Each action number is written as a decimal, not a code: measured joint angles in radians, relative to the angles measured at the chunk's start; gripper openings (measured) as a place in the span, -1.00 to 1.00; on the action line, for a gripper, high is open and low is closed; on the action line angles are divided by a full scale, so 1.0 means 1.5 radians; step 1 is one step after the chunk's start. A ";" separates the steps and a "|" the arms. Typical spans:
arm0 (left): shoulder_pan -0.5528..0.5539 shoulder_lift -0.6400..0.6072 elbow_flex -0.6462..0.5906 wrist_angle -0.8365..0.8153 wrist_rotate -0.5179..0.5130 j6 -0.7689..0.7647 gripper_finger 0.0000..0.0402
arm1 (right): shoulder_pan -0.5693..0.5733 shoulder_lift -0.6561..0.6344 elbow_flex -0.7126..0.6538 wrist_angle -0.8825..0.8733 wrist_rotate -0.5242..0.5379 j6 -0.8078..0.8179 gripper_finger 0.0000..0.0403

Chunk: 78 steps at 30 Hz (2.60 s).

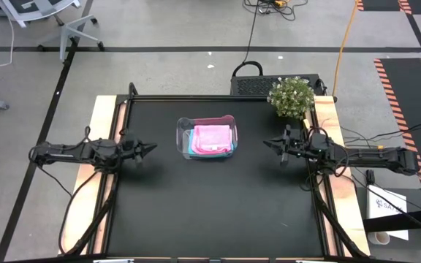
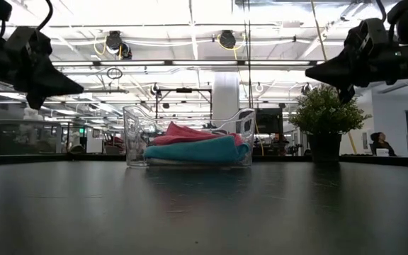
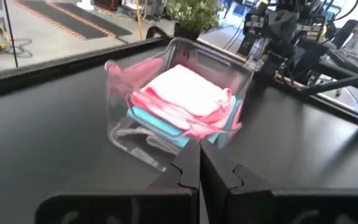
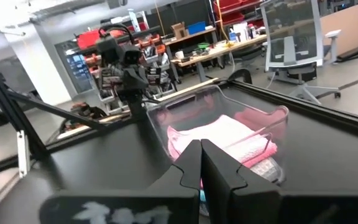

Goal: Fold microfiber towels
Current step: Return to Home Position

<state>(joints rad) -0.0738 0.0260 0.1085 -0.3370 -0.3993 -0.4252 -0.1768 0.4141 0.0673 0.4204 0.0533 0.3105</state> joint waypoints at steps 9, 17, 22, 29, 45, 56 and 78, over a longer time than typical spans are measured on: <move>0.001 0.006 0.000 0.002 0.008 -0.033 -0.95 | 0.000 0.000 0.000 -0.005 -0.001 0.006 -1.00; 0.001 0.006 0.000 0.004 0.009 -0.032 -0.88 | 0.001 -0.004 0.000 -0.007 -0.001 0.007 -1.00; 0.001 0.006 0.000 0.003 0.009 -0.032 -0.87 | 0.002 -0.062 -0.004 -0.006 -0.002 0.007 -1.00; 0.001 0.006 0.001 0.003 0.009 -0.033 -0.87 | 0.002 -0.188 -0.031 -0.033 -0.002 0.007 -1.00; 0.001 0.010 0.001 0.002 0.008 -0.034 -0.87 | 0.023 -0.274 -0.034 -0.020 -0.004 0.007 -1.00; 0.001 0.010 0.001 0.004 0.006 -0.034 -0.87 | 0.023 -0.273 -0.035 -0.030 -0.004 0.007 -1.00; 0.001 0.010 0.001 0.004 0.005 -0.034 -0.87 | 0.023 -0.273 -0.035 -0.031 -0.004 0.007 -1.00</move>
<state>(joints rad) -0.0723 0.0414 0.1104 -0.3313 -0.3912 -0.4755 -0.1421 0.0040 0.0151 0.3744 0.0479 0.3206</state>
